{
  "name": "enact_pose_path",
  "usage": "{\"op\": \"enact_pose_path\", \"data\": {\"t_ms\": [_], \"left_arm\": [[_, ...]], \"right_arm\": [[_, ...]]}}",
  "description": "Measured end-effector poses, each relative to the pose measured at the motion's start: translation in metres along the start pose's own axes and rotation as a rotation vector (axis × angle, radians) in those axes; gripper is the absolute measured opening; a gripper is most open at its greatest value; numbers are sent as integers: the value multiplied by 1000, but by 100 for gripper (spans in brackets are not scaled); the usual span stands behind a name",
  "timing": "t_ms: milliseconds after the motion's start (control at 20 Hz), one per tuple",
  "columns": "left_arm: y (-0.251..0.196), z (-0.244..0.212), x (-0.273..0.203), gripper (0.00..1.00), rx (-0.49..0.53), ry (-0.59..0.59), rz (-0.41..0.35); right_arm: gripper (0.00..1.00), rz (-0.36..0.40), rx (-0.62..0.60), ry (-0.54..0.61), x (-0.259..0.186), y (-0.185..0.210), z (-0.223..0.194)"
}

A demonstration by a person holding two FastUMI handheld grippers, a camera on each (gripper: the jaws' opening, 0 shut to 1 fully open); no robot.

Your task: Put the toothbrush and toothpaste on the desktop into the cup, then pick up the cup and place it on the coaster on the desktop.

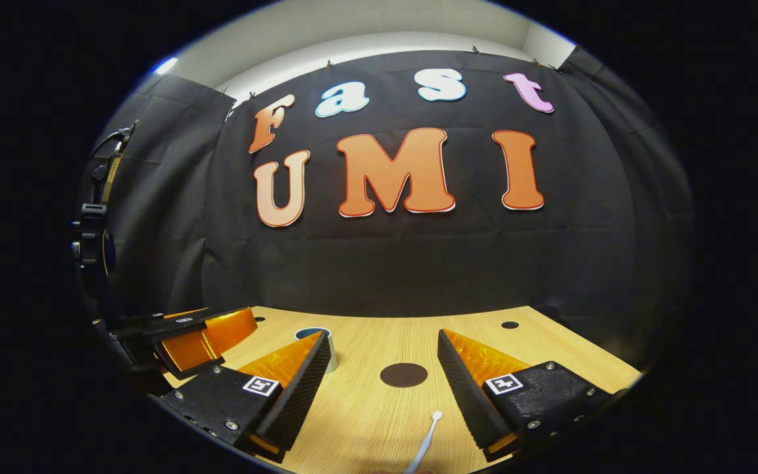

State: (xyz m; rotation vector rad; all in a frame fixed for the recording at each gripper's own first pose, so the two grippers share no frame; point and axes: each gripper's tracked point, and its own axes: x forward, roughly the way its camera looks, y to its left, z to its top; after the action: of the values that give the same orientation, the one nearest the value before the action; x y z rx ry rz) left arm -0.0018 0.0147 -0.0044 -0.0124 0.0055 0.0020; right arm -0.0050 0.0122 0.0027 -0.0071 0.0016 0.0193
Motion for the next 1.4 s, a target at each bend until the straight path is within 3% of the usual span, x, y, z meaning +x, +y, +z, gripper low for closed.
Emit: {"op": "enact_pose_path", "data": {"t_ms": [200, 350, 550, 700, 1050, 1400], "left_arm": [[-4, 2, -3, 97, 2, 2, -49], [-8, 3, -3, 98, 25, 13, -83], [3, -10, 1, 97, 109, 117, -59], [15, -13, 7, 97, 171, 187, -20], [27, -58, 23, 98, 181, 505, -11], [8, -125, 19, 97, 179, 796, -79]], "right_arm": [[98, 27, -25, 6, -3, 2, -1], [98, 52, -27, 79, -3, 2, -14], [98, -34, -20, 376, -6, -26, -60], [94, 0, 53, 448, -2, -23, -71], [87, -22, 75, 700, -8, -38, -112], [76, -30, 39, 891, -7, -37, -159]]}}
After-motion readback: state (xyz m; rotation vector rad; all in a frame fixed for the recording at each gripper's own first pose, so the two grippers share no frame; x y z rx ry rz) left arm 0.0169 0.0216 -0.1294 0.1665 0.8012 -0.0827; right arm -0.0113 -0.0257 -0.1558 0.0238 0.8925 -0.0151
